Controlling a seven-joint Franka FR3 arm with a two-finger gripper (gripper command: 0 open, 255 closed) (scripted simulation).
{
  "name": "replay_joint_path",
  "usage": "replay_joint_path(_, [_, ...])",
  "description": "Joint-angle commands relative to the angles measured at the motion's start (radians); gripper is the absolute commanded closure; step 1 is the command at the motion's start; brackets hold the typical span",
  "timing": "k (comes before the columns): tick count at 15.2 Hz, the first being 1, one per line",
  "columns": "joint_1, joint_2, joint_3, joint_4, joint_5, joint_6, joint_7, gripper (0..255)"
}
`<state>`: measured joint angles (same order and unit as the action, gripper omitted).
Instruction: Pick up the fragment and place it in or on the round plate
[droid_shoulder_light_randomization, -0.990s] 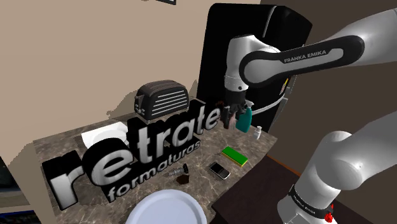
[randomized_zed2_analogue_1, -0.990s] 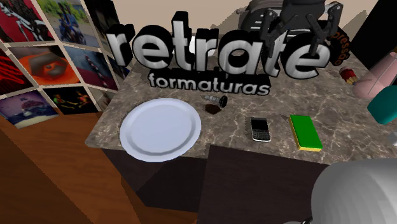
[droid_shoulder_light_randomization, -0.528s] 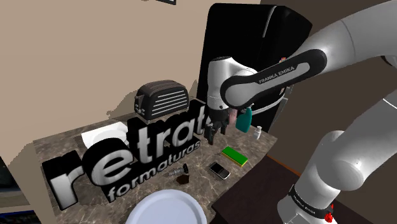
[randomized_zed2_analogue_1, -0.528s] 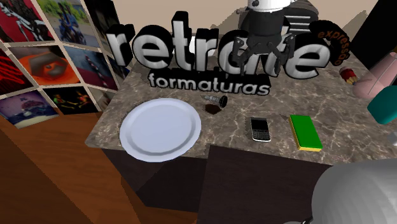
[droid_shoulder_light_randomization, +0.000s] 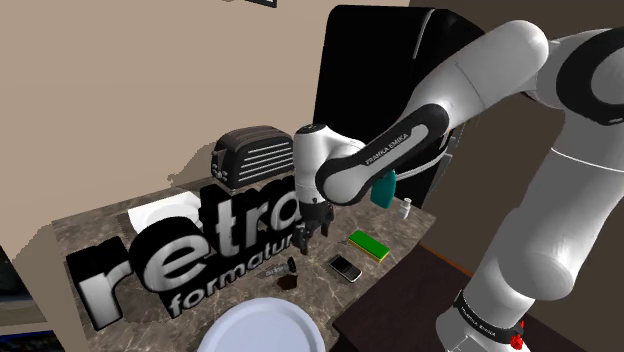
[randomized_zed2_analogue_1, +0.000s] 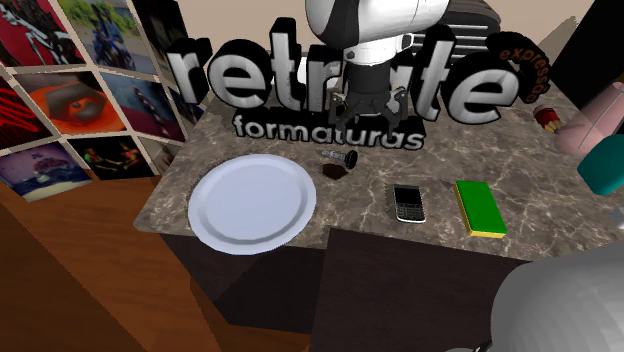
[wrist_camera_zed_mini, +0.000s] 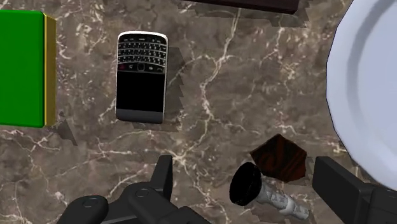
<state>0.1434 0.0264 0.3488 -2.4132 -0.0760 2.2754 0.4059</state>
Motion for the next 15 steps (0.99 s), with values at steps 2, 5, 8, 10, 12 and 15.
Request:
replay_joint_path(2, [0.018, 0.119, 0.009, 0.049, -0.047, 0.052, 0.058, 0])
replay_joint_path(5, [0.048, 0.241, 0.005, 0.113, -0.098, 0.091, 0.116, 0])
replay_joint_path(8, [0.081, 0.342, -0.005, 0.176, -0.136, 0.115, 0.158, 0])
replay_joint_path(10, [0.086, 0.362, -0.013, 0.171, -0.148, 0.138, 0.166, 0])
replay_joint_path(12, [0.09, 0.383, -0.021, 0.167, -0.161, 0.162, 0.175, 0])
replay_joint_path(15, [0.098, 0.415, -0.034, 0.162, -0.181, 0.196, 0.188, 0])
